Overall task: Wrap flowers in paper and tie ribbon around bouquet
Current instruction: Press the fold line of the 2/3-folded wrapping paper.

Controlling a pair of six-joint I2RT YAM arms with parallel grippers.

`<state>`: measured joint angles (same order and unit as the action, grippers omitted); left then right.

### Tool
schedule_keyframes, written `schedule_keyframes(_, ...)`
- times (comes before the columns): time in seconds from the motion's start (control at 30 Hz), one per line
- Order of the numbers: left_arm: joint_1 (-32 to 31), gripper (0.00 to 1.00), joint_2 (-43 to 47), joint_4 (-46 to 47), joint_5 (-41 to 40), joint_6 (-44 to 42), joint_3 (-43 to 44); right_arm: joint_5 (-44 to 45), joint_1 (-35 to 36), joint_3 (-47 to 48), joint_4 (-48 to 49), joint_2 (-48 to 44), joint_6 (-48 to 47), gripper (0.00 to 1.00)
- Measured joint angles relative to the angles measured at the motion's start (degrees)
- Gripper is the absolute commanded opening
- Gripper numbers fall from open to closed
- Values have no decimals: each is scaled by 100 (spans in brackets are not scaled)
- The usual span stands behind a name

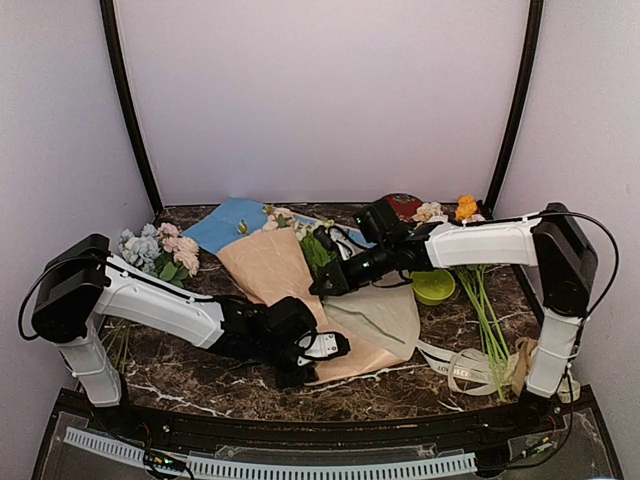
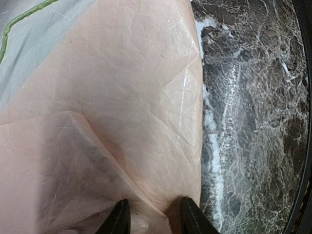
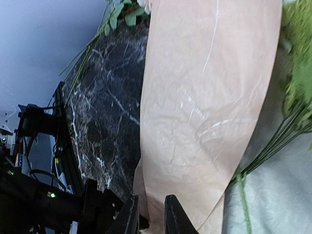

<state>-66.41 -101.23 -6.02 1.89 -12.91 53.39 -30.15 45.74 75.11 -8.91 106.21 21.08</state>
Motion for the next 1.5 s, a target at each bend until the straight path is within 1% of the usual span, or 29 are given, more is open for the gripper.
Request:
schedule_keyframes(0.2, 2, 36, 11, 79, 20, -57, -35, -479, 315, -457, 26, 560, 59, 11)
schedule_keyframes(0.4, 2, 37, 87, 151, 76, -83, -120, -496, 365, -699, -17, 1034, 50, 10)
schedule_keyframes(0.53, 170, 37, 411, 236, 452, 96, -330, -398, 385, -699, -28, 1036, -11, 10)
schedule_keyframes(0.63, 708, 37, 815, 426, 732, 511, -472, -363, 396, -699, -33, 1034, -61, 9)
schedule_keyframes(0.67, 981, 37, 896, 518, 754, 684, -472, -361, 398, -699, -31, 1034, -68, 9)
schedule_keyframes(0.73, 1394, 36, 925, 640, 697, 940, -457, -354, 400, -699, -28, 1034, -68, 9)
schedule_keyframes(0.8, 1816, 35, 756, 612, 549, 1237, -363, -348, 404, -699, -22, 1034, -66, 9)
schedule_keyframes(1.0, 2142, 34, 105, 328, 170, 1797, -153, -332, 409, -743, 37, 1023, -66, 9)
schedule_keyframes(1.13, 2481, 35, 96, 238, -52, 2094, -92, -326, 411, -835, 177, 992, -68, 9)
schedule_keyframes(1.3, 3001, 38, 107, 162, -278, 2267, 11, -326, 411, -887, 262, 981, -68, 9)
schedule_keyframes(1.4, 3434, 38, 107, 138, -330, 2356, 63, -319, 415, -905, 286, 970, -68, 9)
schedule_keyframes(1.5, 4050, 38, 105, 127, -455, 2437, 94, -304, 417, -925, 308, 960, -70, 9)
